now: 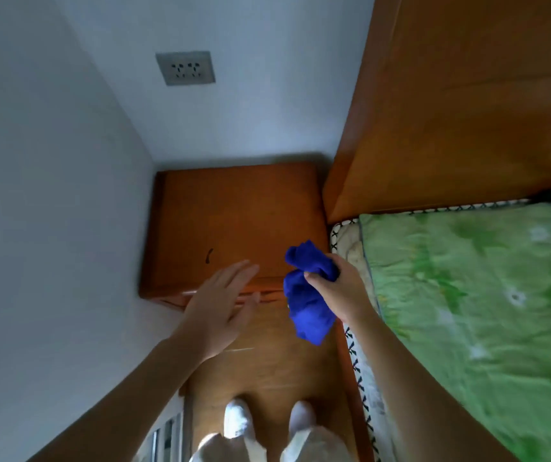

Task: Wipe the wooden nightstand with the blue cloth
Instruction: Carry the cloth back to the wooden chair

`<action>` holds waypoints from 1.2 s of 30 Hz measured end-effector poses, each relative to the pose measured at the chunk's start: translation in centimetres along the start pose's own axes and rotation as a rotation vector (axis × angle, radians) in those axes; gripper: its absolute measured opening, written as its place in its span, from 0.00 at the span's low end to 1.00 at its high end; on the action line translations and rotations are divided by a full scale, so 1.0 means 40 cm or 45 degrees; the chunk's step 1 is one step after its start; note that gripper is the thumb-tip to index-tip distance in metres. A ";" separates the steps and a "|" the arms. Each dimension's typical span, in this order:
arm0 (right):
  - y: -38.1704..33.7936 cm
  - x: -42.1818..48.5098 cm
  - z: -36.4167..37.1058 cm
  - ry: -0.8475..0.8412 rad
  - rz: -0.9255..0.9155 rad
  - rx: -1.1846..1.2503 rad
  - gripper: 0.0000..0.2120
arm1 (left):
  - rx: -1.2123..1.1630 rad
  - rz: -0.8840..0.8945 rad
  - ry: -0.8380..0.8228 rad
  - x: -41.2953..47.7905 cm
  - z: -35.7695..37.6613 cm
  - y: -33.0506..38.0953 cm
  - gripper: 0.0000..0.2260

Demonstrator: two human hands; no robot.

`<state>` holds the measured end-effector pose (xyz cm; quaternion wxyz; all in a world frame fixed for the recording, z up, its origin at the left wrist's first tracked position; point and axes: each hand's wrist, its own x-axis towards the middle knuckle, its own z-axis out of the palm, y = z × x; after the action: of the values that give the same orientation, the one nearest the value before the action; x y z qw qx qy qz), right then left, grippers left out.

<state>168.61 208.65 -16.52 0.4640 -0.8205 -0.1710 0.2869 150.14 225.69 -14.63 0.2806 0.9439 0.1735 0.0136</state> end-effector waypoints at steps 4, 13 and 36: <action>-0.210 -0.135 -0.178 -0.014 -0.046 0.160 0.08 | -0.184 0.168 0.082 0.004 -0.173 0.205 0.24; -0.446 -0.316 -0.523 0.101 -0.012 0.440 0.15 | -0.176 0.600 0.179 0.065 -0.391 0.608 0.23; -0.214 -0.854 -0.968 1.180 0.088 0.131 0.23 | -0.181 1.716 -0.361 0.213 -0.111 1.293 0.24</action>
<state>166.33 168.69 17.18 0.5217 -0.8433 0.0962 -0.0864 174.14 190.40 16.14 0.2920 0.8178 -0.4906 0.0729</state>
